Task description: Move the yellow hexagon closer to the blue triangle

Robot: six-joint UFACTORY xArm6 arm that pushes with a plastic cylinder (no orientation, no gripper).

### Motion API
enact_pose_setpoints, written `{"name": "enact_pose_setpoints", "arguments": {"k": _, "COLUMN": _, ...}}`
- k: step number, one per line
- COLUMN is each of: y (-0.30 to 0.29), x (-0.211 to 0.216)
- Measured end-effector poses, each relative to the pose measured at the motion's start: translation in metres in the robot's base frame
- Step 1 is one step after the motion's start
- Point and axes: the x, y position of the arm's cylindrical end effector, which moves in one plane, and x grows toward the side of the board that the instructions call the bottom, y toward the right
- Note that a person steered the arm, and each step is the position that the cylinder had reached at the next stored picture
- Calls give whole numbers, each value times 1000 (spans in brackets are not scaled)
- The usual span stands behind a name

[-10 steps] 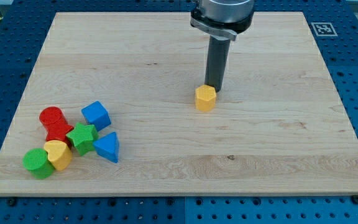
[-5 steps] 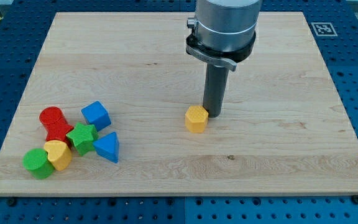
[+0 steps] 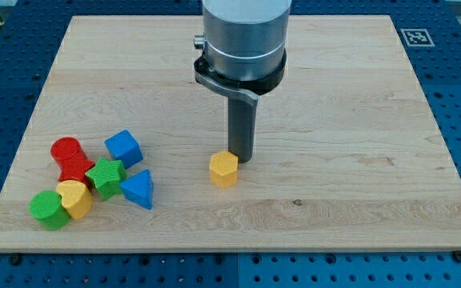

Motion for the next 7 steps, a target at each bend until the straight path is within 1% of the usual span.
{"name": "enact_pose_setpoints", "arguments": {"k": 1, "y": -3, "x": 9}}
{"name": "enact_pose_setpoints", "arguments": {"k": 3, "y": 17, "x": 43}}
{"name": "enact_pose_setpoints", "arguments": {"k": 4, "y": 17, "x": 50}}
{"name": "enact_pose_setpoints", "arguments": {"k": 5, "y": -5, "x": 47}}
{"name": "enact_pose_setpoints", "arguments": {"k": 7, "y": -80, "x": 43}}
